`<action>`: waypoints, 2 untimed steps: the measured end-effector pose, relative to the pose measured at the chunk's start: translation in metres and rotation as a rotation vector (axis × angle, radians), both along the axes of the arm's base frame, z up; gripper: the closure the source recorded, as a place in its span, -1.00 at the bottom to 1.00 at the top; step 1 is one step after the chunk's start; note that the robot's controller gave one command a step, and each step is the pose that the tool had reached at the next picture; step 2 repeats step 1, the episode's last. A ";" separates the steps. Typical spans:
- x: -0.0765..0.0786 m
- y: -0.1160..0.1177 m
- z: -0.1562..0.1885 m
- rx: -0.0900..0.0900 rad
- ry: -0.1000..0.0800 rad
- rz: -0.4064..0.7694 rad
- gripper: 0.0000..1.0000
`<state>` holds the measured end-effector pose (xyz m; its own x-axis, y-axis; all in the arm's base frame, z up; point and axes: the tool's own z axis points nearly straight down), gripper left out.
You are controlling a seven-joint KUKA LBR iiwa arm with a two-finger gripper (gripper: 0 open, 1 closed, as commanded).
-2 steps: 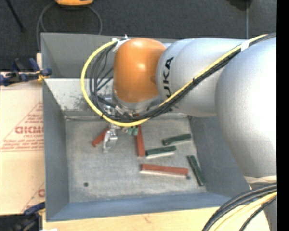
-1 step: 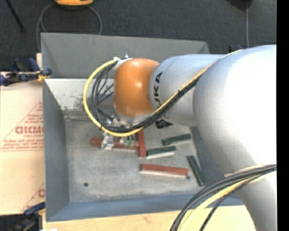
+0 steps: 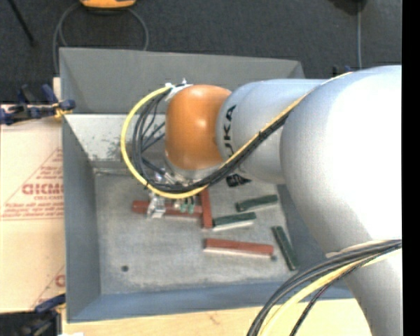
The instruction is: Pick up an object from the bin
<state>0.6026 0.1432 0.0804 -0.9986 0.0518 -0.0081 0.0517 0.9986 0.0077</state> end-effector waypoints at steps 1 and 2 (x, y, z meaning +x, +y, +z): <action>-0.014 0.037 0.168 -0.009 0.006 0.250 1.00; -0.014 0.037 0.168 -0.009 0.006 0.250 1.00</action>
Offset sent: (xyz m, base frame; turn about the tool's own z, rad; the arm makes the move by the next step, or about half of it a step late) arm 0.0000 0.0000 0.0000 0.0000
